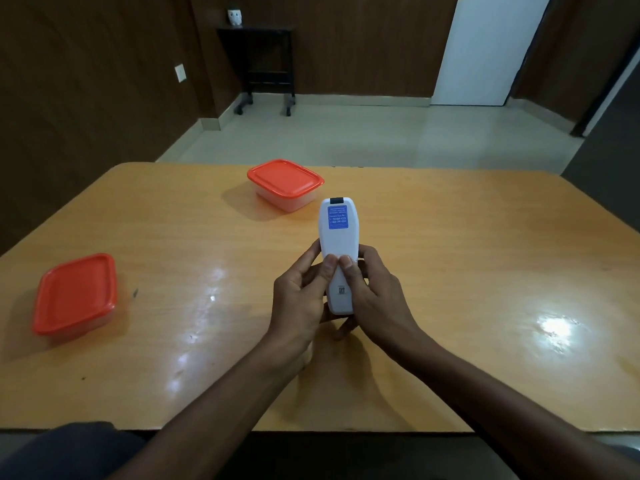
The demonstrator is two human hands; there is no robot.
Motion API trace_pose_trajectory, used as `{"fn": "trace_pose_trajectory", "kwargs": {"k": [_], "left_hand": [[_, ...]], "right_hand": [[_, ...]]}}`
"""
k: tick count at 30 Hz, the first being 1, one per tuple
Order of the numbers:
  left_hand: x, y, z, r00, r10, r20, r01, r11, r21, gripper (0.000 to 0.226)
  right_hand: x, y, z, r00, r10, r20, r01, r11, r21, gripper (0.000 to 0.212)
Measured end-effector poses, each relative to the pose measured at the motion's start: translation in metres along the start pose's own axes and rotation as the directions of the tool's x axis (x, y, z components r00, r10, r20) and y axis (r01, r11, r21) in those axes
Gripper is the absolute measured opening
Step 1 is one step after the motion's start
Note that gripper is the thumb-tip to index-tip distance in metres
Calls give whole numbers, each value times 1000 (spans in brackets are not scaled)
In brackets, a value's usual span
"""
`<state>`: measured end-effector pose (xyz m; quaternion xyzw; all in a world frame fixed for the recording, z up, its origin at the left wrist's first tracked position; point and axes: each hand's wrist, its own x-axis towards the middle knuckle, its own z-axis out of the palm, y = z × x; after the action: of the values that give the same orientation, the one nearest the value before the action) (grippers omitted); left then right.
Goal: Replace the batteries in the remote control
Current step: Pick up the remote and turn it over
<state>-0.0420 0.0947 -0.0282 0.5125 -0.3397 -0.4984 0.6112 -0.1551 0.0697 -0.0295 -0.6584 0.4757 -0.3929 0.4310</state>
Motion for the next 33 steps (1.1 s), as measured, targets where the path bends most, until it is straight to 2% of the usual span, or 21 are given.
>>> {"fn": "trace_pose_trajectory", "kwargs": {"k": [9,16,19,21,23,25,27,30,33], "left_hand": [[-3,7,-2,1000,-26,1,26,999,-23,51],[0,7,-4,999,8,50,-8,1000,-3,54],[5,10,3,998,-8,60,10,1000,-28,48],[8,11,6,998,-53,43,57,994,-93,41],[12,10,2,995,-102,3,101,985,-142,38],[15,9,-5,988,-151,-29,142,969,-204,40],[15,8,-10,981,-193,-33,178,948,-265,42],[14,7,-13,983,-180,-46,163,956,-245,42],[16,9,-13,985,-172,-19,163,959,-229,27]], "right_hand": [[-2,0,-4,998,40,54,-45,994,99,45],[-2,-9,-15,989,53,136,-77,981,178,45],[2,-10,-16,996,10,85,-18,996,86,49],[4,-5,-15,997,-72,-12,71,995,-75,57],[5,1,-13,970,-225,-89,181,918,-354,66],[2,3,-11,921,-380,-85,274,788,-551,58],[0,5,-9,898,-438,-44,322,721,-614,48],[-2,8,-8,902,-432,-5,341,719,-606,47],[1,8,-11,900,-435,28,365,719,-592,48]]}}
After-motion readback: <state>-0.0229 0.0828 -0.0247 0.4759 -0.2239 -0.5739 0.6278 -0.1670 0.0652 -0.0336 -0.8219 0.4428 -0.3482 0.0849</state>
